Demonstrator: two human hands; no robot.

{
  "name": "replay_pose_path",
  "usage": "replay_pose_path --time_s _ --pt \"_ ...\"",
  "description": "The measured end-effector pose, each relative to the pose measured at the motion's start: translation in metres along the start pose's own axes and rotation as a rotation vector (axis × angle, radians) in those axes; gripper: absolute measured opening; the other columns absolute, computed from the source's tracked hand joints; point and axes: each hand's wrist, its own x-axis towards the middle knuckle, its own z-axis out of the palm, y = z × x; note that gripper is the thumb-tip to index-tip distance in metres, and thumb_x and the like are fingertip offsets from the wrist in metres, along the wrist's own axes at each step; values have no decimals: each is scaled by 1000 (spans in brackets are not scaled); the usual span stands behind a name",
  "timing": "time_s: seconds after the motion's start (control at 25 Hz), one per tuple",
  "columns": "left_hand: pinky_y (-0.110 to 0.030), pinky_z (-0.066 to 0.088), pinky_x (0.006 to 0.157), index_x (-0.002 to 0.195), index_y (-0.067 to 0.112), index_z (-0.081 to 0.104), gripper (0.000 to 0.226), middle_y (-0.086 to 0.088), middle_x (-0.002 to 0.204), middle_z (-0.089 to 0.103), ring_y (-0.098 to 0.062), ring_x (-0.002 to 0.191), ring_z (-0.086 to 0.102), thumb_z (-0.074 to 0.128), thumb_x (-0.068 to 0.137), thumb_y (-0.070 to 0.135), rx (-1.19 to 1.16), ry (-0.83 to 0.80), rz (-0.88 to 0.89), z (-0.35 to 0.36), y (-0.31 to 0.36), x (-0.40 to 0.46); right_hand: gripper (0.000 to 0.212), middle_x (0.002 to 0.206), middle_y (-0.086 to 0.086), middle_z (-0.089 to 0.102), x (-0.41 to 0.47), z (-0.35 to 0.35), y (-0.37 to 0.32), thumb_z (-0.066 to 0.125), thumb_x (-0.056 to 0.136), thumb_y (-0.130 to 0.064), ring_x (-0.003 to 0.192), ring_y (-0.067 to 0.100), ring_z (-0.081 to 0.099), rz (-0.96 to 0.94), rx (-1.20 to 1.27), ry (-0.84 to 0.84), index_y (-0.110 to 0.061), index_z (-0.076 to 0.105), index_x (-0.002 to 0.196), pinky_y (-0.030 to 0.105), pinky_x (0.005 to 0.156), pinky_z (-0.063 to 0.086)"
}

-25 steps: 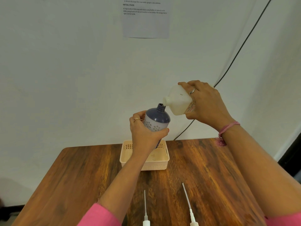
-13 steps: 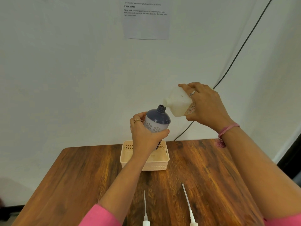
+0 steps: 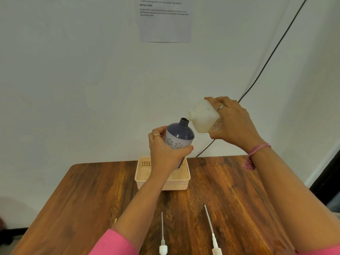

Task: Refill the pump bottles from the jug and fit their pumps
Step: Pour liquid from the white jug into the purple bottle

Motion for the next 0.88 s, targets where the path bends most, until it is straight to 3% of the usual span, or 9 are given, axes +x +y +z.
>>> replay_pose_path --time_s 0.44,0.64,0.88 --pt "-15 50 73 117 31 38 84 2 122 47 -9 101 53 92 54 21 7 -35 -30 12 0 -19 99 134 4 45 -25 15 14 83 59 -28 117 25 44 78 160 -44 -26 33 144 41 88 45" --pt "-13 48 73 118 31 38 83 4 122 49 -11 106 52 92 56 19 -8 -47 -67 16 -5 -34 98 128 4 47 -46 27 22 83 55 -25 116 24 46 177 395 -58 -26 36 142 34 90 42" --pt "-4 47 67 117 27 42 79 17 105 52 3 91 55 90 57 9 -26 -64 -116 20 -22 -64 83 111 -3 52 -95 41 34 86 57 -18 101 14 54 362 663 -43 -27 48 130 29 80 50"
